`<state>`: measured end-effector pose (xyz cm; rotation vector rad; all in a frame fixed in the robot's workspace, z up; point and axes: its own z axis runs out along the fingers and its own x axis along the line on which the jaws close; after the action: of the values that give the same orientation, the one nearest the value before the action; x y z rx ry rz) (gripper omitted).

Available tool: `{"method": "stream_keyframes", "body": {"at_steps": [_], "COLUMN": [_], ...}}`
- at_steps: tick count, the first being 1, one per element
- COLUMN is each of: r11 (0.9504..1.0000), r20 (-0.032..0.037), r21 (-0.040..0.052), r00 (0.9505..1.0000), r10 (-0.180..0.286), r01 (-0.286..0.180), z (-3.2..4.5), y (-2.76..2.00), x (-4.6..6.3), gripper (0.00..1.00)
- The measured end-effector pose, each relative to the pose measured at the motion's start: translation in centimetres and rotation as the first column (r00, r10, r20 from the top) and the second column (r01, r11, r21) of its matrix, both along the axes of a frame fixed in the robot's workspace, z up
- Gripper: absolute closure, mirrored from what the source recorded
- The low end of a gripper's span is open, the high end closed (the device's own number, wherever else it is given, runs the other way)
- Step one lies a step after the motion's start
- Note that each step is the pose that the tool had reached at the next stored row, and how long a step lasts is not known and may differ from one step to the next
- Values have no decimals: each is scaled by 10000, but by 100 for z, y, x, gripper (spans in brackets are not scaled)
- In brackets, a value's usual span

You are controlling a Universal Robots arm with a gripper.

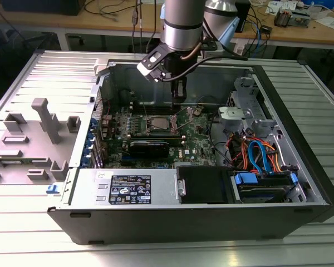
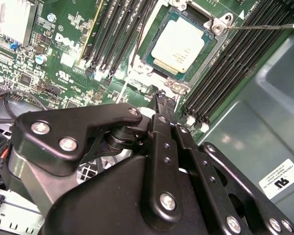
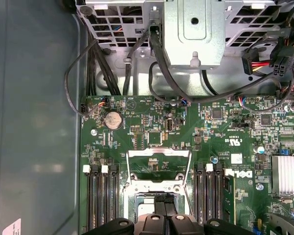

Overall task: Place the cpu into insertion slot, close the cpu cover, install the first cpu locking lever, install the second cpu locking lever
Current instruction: 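Close the cpu cover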

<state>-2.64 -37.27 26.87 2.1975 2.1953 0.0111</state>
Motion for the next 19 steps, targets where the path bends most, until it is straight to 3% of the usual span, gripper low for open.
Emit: {"method": "stream_keyframes", "body": {"at_steps": [19], "r11": [10000], "r20": [0], "r21": [-26], "r00": [10000], "r10": [0], "r01": [0], "z": [0], "y": [28], "x": [22], "gripper": [89]}}
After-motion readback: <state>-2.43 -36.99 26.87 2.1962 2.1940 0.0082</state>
